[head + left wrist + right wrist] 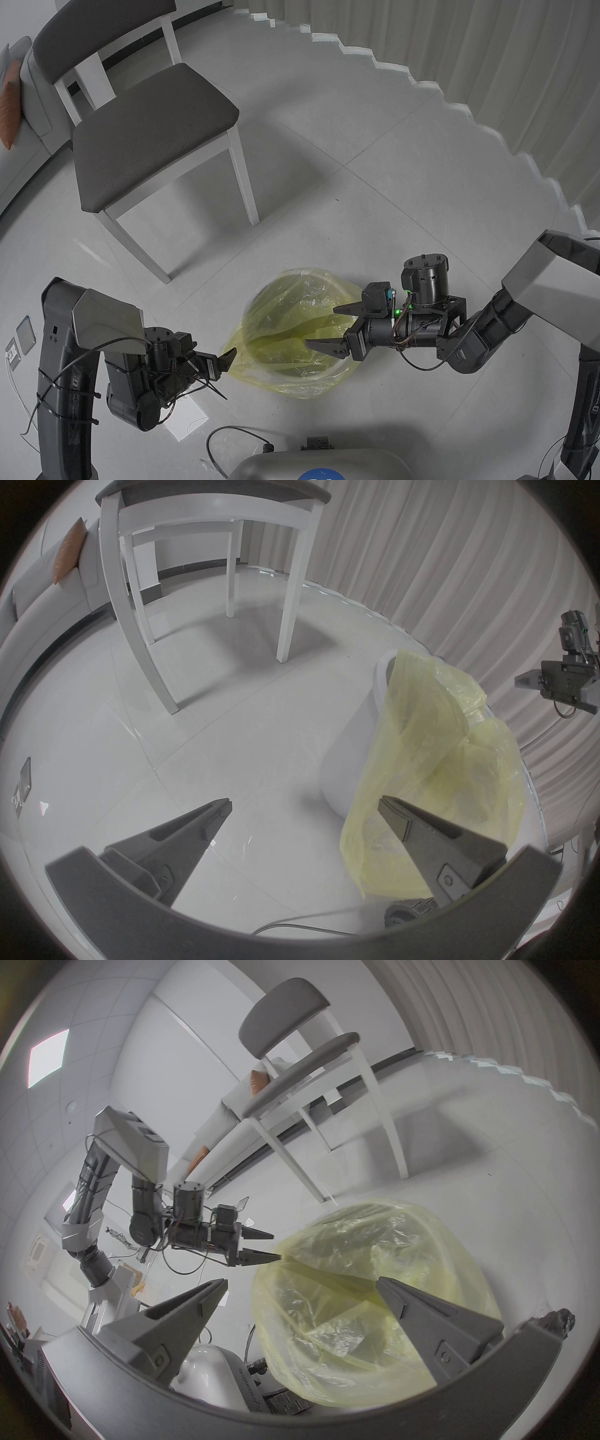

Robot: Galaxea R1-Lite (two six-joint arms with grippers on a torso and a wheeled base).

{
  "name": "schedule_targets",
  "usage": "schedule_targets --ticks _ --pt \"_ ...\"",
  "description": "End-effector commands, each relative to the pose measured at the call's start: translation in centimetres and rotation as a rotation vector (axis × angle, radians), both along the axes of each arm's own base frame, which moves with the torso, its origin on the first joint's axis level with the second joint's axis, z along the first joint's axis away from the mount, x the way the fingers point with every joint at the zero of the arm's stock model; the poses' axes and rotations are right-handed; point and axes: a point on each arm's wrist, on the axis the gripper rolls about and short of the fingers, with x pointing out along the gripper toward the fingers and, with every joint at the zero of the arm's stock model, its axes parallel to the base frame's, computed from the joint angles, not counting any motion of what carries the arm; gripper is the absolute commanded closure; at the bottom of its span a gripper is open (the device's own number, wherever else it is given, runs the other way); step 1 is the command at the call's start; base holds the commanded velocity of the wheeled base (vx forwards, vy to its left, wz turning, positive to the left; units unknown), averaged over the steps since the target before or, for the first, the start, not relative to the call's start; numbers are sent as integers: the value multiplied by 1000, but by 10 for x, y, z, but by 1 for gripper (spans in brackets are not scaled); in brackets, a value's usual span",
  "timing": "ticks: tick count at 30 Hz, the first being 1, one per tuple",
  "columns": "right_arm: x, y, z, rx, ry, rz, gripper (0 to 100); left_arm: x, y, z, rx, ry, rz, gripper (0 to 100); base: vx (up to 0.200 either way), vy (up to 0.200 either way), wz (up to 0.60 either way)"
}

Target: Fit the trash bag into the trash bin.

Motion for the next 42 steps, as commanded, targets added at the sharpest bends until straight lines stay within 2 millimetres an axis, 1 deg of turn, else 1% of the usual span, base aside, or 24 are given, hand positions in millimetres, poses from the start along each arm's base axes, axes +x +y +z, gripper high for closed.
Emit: schedule_targets --ticks 1,2,3,4,7,9,10,11,12,14,15,16,22,26,28,31,34,37,39,41,42 --pt "-3 -3 -1 0 2 2 0 2 -3 -7 2 -1 -9 0 0 0 0" --pt "-3 -3 -1 0 2 2 0 2 -3 -7 2 -1 -9 0 0 0 0" --pt "-5 -8 6 17 -15 -7 0 4 -11 -7 -4 -11 -24 0 0 0 0" --pt "-4 -9 7 21 -16 -6 0 3 -10 -7 -2 -10 -22 0 0 0 0" --pt "-5 -17 14 76 16 59 0 -1 -4 -1 1 -6 1 0 0 0 0" --pt "-5 -19 16 98 32 83 0 -4 2 4 2 -3 17 0 0 0 0" --pt "-4 -19 17 115 37 88 0 -10 9 12 -5 -1 30 0 0 0 0" --pt "-3 -19 16 118 32 88 0 -13 11 18 -12 -2 38 0 0 0 0" --pt "-3 -19 15 118 30 88 0 -14 11 19 -16 -3 38 0 0 0 0" --pt "-3 -18 12 117 22 88 0 -17 12 34 -65 -18 54 0 0 0 0" --pt "-3 -17 12 116 21 91 0 -18 12 35 -68 -19 56 0 0 0 0" --pt "-1 -17 3 95 25 92 0 -19 12 45 -98 -36 61 0 0 0 0" --pt "7 -22 -32 -95 -148 106 0 -20 11 58 -110 -72 57 0 0 0 0" --pt "5 -15 -36 -158 -198 83 0 -20 13 62 -119 -84 57 0 0 0 0" --pt "4 -12 -36 -182 -233 103 0 -21 15 64 -121 -85 62 0 0 0 0" --pt "4 -10 -35 -265 -323 148 0 -23 22 68 -127 -88 71 0 0 0 0" --pt "8 -10 -34 -341 -363 137 0 -22 30 72 -135 -99 83 0 0 0 0" --pt "15 -9 -27 -333 -376 127 0 -24 32 77 -149 -108 96 0 0 0 0" --pt "23 -8 -16 -303 -392 103 0 -26 32 82 -160 -115 101 0 0 0 0" --pt "25 -6 -11 -272 -371 82 0 -26 32 83 -160 -120 100 0 0 0 0" --pt "28 -4 -2 -212 -319 40 0 -27 31 86 -161 -126 102 0 0 0 0"
